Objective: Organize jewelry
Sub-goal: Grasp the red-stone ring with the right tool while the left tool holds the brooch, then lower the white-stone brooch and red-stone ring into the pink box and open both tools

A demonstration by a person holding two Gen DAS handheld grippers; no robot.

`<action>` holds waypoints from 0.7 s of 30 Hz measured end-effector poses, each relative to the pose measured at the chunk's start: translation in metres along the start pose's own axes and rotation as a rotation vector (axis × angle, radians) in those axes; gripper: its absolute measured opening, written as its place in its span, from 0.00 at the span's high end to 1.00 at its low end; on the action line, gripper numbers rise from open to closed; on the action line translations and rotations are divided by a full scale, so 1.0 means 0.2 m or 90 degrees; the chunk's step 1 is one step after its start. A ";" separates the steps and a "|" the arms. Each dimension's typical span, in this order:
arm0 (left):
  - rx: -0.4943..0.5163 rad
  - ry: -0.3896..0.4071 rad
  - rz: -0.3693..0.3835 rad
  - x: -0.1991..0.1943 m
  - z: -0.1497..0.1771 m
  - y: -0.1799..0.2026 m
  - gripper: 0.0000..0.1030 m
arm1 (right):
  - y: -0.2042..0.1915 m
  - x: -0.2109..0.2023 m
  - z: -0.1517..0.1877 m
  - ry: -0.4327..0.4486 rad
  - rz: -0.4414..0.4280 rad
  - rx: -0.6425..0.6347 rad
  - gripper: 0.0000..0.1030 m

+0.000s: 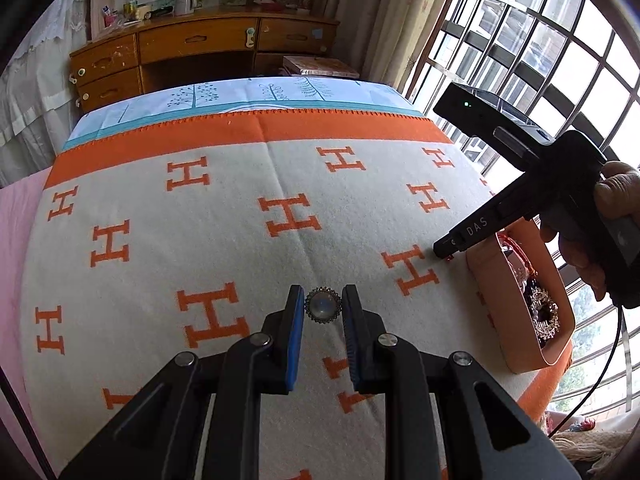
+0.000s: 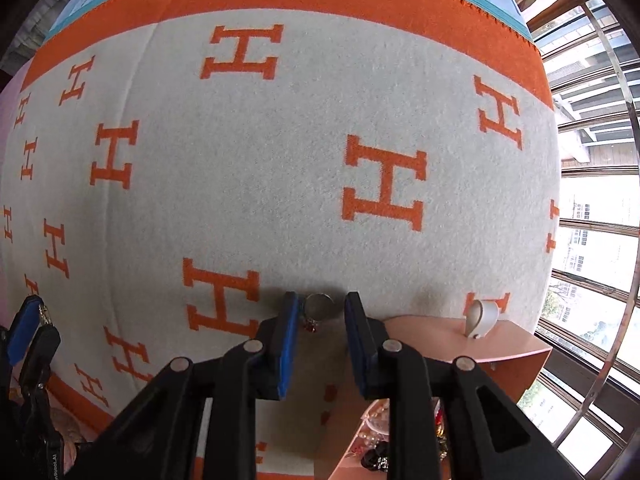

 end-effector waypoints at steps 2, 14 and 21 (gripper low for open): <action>0.002 -0.004 -0.003 0.01 0.00 0.00 0.84 | 0.00 0.00 0.01 0.002 -0.007 -0.010 0.77; 0.007 -0.008 -0.004 0.02 0.01 0.04 0.83 | -0.12 -0.03 0.14 0.066 -0.024 -0.065 0.93; 0.021 -0.001 -0.014 -0.05 -0.01 0.08 0.83 | -0.17 -0.21 0.24 0.132 -0.082 -0.070 0.93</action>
Point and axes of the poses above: each gripper's, at about its wrist camera, not at the fingertips, and x roughly the way its jaws point, y to its right, z to its underside, the point moved 7 cm from there along x, roughly the way its jaws point, and after that the axes turned 10 degrees about y, right-handed, at the moved point
